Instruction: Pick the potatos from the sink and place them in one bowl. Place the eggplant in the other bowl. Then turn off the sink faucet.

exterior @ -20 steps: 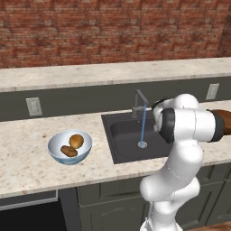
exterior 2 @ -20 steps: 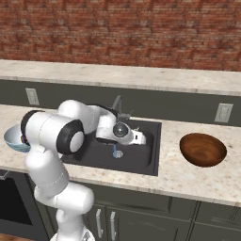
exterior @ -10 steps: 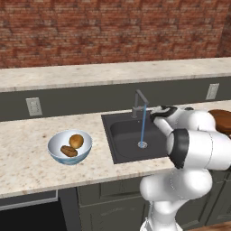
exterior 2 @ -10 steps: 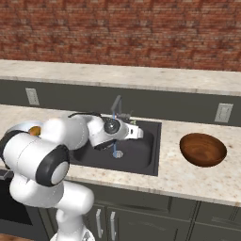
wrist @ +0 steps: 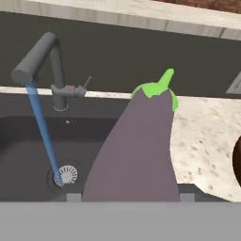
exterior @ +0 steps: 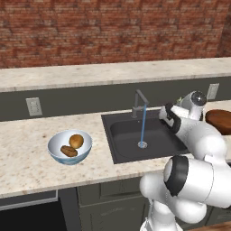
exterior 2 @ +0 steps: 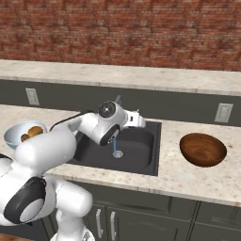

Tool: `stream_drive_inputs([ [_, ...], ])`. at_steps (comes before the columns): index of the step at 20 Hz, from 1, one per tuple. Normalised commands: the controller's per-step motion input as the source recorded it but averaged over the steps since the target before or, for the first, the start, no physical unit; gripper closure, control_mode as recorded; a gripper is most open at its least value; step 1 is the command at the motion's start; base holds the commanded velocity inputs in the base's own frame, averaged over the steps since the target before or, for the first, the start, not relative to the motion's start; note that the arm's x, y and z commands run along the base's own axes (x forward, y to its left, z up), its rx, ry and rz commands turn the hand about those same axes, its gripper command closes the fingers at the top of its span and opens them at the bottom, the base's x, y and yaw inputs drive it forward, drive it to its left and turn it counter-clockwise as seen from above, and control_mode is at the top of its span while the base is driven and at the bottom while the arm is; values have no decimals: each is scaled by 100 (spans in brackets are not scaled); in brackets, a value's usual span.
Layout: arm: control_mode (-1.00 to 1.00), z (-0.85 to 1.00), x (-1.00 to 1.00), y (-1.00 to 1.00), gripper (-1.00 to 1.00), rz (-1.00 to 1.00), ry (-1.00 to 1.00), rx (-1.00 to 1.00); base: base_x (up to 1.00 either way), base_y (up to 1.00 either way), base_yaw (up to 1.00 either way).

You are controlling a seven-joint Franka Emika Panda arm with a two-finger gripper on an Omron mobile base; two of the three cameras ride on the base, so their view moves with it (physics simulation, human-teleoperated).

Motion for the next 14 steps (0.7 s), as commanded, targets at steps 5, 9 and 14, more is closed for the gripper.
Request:
stream_drive_inputs([
  [5, -100, 93, -21, -34, 100, -3, 14, 0, 0, 0, 0],
  [9, -100, 37, -34, -36, 100, -5, 30, 0, 0, 0, 0],
  [14, -100, 1, -22, -30, 100, -5, 44, 0, 0, 0, 0],
])
